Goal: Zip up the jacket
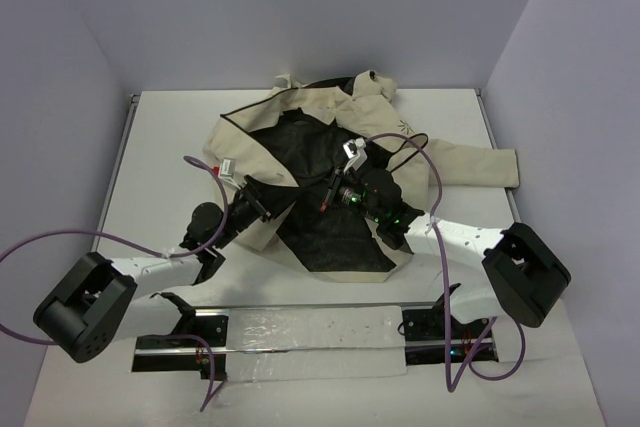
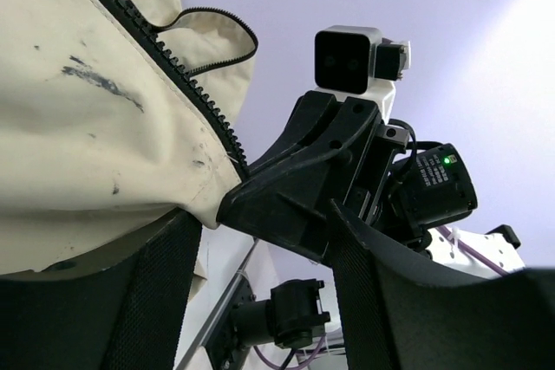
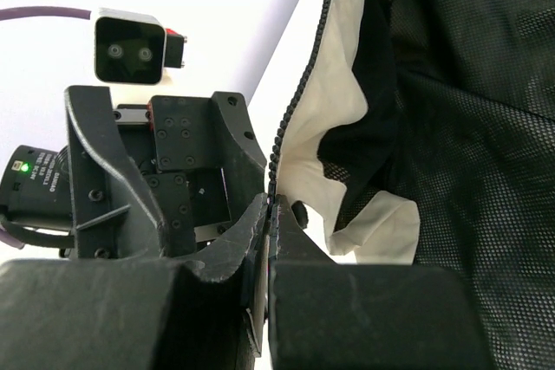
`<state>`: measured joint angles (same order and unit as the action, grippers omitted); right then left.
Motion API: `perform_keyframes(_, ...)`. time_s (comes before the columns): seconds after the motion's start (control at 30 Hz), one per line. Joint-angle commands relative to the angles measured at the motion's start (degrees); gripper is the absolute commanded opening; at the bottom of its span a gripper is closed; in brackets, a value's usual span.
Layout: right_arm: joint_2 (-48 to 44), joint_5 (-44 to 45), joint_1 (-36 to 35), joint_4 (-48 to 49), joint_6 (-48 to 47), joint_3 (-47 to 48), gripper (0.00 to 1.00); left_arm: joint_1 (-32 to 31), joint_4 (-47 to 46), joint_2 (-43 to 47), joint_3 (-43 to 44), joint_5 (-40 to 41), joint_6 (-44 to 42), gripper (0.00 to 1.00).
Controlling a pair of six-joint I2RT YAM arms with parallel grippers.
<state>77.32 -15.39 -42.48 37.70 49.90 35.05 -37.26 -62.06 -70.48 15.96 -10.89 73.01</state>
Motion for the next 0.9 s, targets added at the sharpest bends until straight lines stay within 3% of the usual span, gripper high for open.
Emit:
perform_keyframes(0.0, 0.08, -0.65, 0.2, 2.61, 0.06, -0.59, 0.0, 1.12, -5.19, 2.83, -0.4, 1.26, -0.53, 0.64)
perform_keyframes(0.17, 0.02, -0.72, 0.2, 2.56, 0.06, -0.59, 0.0, 1.73, -2.3, 3.59, 0.43, 1.31, -1.22, 0.62)
perform_keyframes(0.4, 0.2, -0.7, 0.2, 2.24, -0.12, -0.59, 0.0, 2.24, -3.57, 2.53, 0.24, 1.1, -0.06, 0.44)
perform_keyframes(0.73, 1.71, -1.5, 0.2, 1.23, -0.43, -0.15, 0.0, 3.77, -2.64, 3.6, 0.56, 1.31, 0.73, 0.27)
perform_keyframes(0.8, 2.21, -1.92, 0.2, 0.84, -0.9, -0.01, 0.0, 4.13, -2.88, 3.79, 0.51, 1.11, 1.03, 0.27)
perform_keyframes(0.87, 2.53, -2.16, 0.2, 0.49, -1.32, -0.05, 0.0, 4.8, -2.98, 4.0, 0.55, 0.76, 1.17, 0.37)
